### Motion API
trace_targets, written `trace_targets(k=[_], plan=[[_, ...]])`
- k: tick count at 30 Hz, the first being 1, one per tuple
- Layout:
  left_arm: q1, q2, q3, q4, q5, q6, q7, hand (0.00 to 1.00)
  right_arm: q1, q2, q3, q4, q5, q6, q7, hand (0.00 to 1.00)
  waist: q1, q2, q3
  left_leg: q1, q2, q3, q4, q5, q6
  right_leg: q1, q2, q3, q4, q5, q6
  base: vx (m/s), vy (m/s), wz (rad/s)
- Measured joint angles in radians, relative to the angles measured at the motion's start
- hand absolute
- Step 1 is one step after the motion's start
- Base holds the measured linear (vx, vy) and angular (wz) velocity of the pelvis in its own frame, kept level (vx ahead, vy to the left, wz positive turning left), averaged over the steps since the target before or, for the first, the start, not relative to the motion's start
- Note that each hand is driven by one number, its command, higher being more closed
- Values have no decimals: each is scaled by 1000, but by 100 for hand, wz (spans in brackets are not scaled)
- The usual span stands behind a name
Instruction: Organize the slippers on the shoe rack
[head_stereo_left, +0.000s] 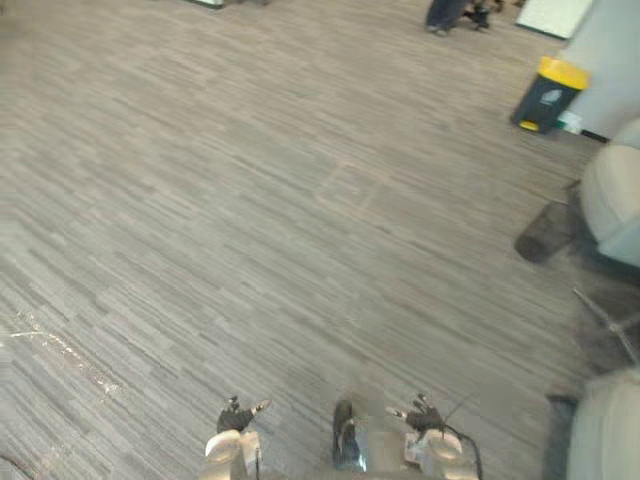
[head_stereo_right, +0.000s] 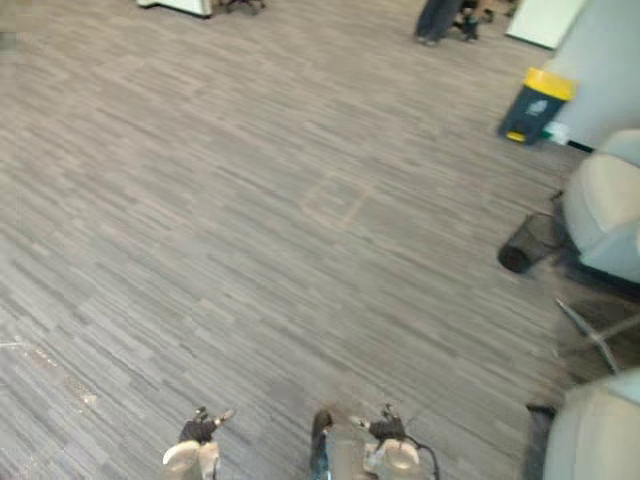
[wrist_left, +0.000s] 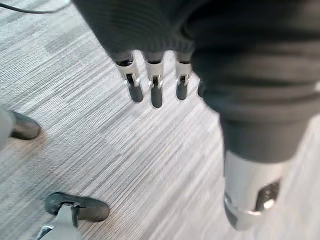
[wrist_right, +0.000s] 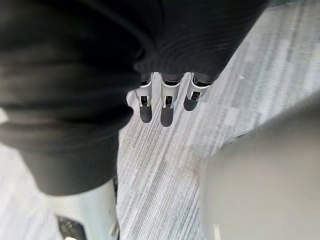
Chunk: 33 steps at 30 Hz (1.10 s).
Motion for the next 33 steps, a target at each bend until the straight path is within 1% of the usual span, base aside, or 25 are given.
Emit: trace_targets(k=[1, 2, 3, 4, 5, 7, 10, 11, 12, 13, 14, 15, 16, 18, 19, 21, 22, 23, 25, 26, 28, 29, 30, 32, 33], plan=[[2, -11, 24, 0, 4, 2, 0, 0, 1, 1, 13, -6, -5, 3, 0, 0, 1, 14, 3, -86, -3, 4, 257, 68, -92, 75, 17, 1, -46, -18, -7, 644, -109, 13], [6, -16, 36, -2, 9, 2, 1, 0, 2, 3, 21, -5, -10, 6, 0, 0, 4, 14, 5, -131, 1, 6, 367, 112, -125, 117, 23, 7, -70, -28, -10, 640, -53, 0], [12, -18, 44, -22, 11, -1, 1, 0, 4, 10, 42, -4, -10, 11, 0, 0, 13, 18, 11, -202, 30, 48, 563, 106, -124, 196, 42, 20, -108, -57, -14, 571, -1, -14], [14, -19, 43, -49, 11, -1, 0, 0, 3, 25, 54, -1, -9, 14, 0, 0, 28, 18, 23, -277, 75, 109, 710, 81, -82, 285, 54, 40, -137, -92, -18, 663, 6, -17], [14, -20, 43, -57, 11, -1, 0, 0, 2, 29, 58, 1, -9, 14, 0, 0, 33, 15, 25, -299, 85, 124, 730, 74, -74, 304, 55, 46, -142, -101, -17, 592, 28, -31], [20, -19, 44, -91, 10, -3, 0, 0, -3, 45, 81, 3, -9, 20, 0, 0, 51, 6, 28, -406, 116, 177, 722, 36, -36, 393, 47, 79, -183, -133, -4, 413, 68, -33], [28, -19, 44, -122, 11, -6, 0, 0, -5, 50, 78, 2, -8, 24, -2, 0, 67, -4, 34, -539, 124, 251, 467, 11, -31, 497, -19, 123, -259, -166, 47, 477, 205, -41], [29, -21, 44, -125, 10, -8, 0, 0, -4, 49, 76, 2, -8, 25, -6, 0, 72, -6, 36, -562, 113, 256, 315, 48, -37, 532, -53, 131, -279, -185, 63, 547, 307, -35], [39, -22, 44, -136, 10, -12, 1, 0, -5, 51, 77, 3, -8, 26, -10, 0, 84, -9, 37, -575, 117, 267, 172, 168, -52, 567, -87, 148, -299, -219, 86, 690, 399, -34], [49, -12, 45, -136, 4, -23, 1, 0, -14, 47, 93, 27, -10, 27, -10, 0, 92, -23, 17, -579, 91, 306, 201, 193, -26, 592, -128, 168, -311, -236, 86, 602, 353, -24], [49, -10, 43, -136, 4, -24, 1, 0, -18, 48, 93, 31, -11, 28, -9, 0, 91, -28, 11, -581, 82, 309, 205, 183, -23, 589, -136, 170, -308, -231, 83, 619, 359, -6], [45, -12, 44, -136, 5, -26, 2, 0, -22, 51, 81, 30, -18, 28, -12, 0, 91, -35, 6, -588, 73, 326, 222, 143, -1, 566, -152, 188, -272, -200, 66, 646, 383, -15], [46, -8, 49, -132, 0, -26, 3, 0, -32, 51, 79, 25, -20, 27, -12, 0, 100, -42, 4, -567, 61, 348, 239, 118, 34, 542, -176, 218, -195, -153, 132, 642, 389, -18], [43, 3, 43, -112, 0, -24, 2, 0, -33, 52, 67, 22, -27, 27, -13, 0, 94, -52, 6, -501, 28, 360, 232, 81, 75, 487, -198, 257, 1, -96, 189, 615, 368, -3], [37, 6, 43, -86, 0, -20, 2, 0, -28, 48, 55, 23, -27, 26, -11, 0, 86, -50, 10, -400, 1, 358, 193, 60, 84, 407, -196, 294, 269, -50, 239, 577, 316, 5], [32, 4, 43, -66, 0, -15, 2, 0, -12, 48, 45, 22, -27, 24, -10, 0, 83, -45, 16, -260, -21, 353, 112, 56, 83, 310, -187, 270, 515, -74, 226, 537, 253, -4], [27, -4, 39, -56, 0, -15, 1, 0, 4, 49, 41, 19, -27, 23, -9, 0, 73, -29, 17, -157, -21, 348, 31, 47, 86, 228, -161, 212, 582, -110, 189, 440, 200, -1], [23, -7, 38, -53, 0, -15, 0, 0, 8, 49, 40, 18, -27, 23, -9, 0, 69, -19, 15, -134, -21, 343, 7, 37, 88, 196, -152, 187, 582, -123, 181, 497, 180, 6], [2, -7, 34, -28, 0, -14, -3, 0, 13, 42, 29, -12, -27, 17, -1, 0, 57, -33, 20, -34, -24, 336, -51, 0, 87, 52, -108, 75, 474, -174, 142, 448, 85, 6], [-2, -6, 34, -20, 0, -13, -3, 0, 13, 43, 23, -14, -26, 16, 0, 0, 53, -36, 20, -15, -24, 336, -63, -4, 85, 41, -98, 55, 430, -175, 140, 392, 45, 8], [-15, -6, 31, 3, 0, -6, -7, 0, 8, 43, -1, -18, -26, 7, 0, 0, 29, -39, 20, 64, -25, 324, -137, -13, 73, 3, -52, -25, 187, -133, 114, 378, 40, 15], [-25, -7, 27, 10, 1, -4, -14, 0, 2, 43, -7, -18, -26, 5, 0, 0, 25, -41, 20, 98, -29, 316, -173, -15, 66, -16, -27, -52, 59, -78, 104, 511, 11, 27], [-29, -6, 16, 12, 9, -3, -23, 0, -2, 43, -21, -17, -26, 7, 0, 0, 19, -40, 20, 139, -31, 292, -206, -23, 51, -29, 0, -74, -58, 16, 58, 542, -8, 39], [-28, -8, -8, 17, 12, 0, -26, 0, -5, 44, -36, -16, -28, 7, 1, 0, 3, -26, 16, 167, -10, 223, -191, -27, 43, -13, 20, -76, -54, 99, -38, 624, -67, 58], [-30, -19, -5, 15, 16, 0, -30, 0, -7, 51, -48, -15, -28, 13, 1, 0, 10, -18, 1, 159, 12, 173, -146, -13, 18, 7, 16, -104, -27, 56, -51, 648, -100, 49]])
